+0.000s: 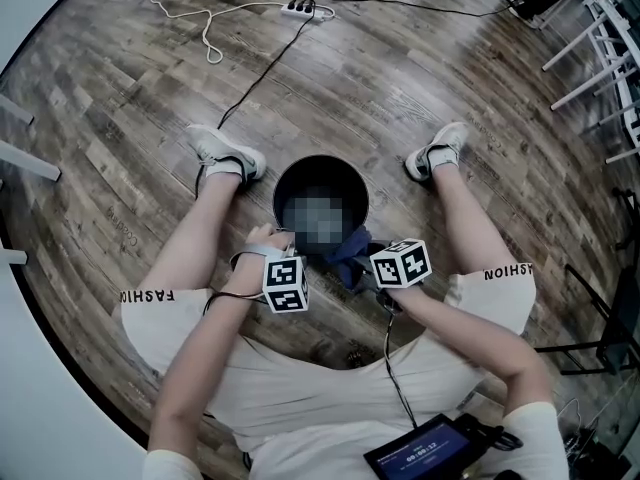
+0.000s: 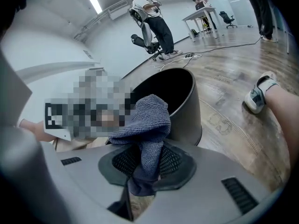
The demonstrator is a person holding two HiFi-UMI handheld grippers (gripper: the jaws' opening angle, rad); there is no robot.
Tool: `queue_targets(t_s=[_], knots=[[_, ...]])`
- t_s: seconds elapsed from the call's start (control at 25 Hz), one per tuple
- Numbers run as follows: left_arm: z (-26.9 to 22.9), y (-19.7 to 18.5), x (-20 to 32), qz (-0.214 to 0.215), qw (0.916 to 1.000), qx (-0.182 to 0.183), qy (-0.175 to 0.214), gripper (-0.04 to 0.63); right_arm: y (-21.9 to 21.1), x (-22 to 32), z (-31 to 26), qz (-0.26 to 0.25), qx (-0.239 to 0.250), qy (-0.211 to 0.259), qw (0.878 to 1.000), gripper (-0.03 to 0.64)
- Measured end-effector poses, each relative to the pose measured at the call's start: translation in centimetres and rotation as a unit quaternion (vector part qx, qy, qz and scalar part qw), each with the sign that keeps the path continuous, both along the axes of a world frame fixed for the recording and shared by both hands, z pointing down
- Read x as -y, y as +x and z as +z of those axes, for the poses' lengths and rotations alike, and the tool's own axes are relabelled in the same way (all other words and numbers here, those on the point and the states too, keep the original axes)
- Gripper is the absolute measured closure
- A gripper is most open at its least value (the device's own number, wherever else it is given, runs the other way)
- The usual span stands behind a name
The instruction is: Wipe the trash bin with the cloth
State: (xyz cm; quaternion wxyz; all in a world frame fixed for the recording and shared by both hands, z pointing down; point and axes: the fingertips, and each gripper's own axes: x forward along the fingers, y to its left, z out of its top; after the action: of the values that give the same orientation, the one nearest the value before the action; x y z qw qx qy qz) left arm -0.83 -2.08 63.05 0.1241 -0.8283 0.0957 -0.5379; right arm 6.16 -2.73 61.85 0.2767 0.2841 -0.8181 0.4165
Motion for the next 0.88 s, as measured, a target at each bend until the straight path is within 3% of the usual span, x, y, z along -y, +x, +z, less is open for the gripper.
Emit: queue_targets(t_s=[0.36, 0.76, 0.88], knots=[[-0.1, 1.3, -1.2, -0.001, 0.9998, -0.009, -0.015, 0.525, 0.3, 1.0, 5.6, 0.025, -0.02, -0.034, 0.999, 0.529], [0.1, 2.5, -1.1, -0.05, 0.9981, 0.009, -0.036, 0.538, 1.5, 2.3, 16.9, 0.006, -0.047, -0.069, 0.996, 0.529], [0.1, 3.3, -0.9, -0.067, 0.997, 0.007, -0.038, 0.54, 2.0, 2.6, 20.3, 0.008, -0.078, -0.074, 0.994, 0.529]])
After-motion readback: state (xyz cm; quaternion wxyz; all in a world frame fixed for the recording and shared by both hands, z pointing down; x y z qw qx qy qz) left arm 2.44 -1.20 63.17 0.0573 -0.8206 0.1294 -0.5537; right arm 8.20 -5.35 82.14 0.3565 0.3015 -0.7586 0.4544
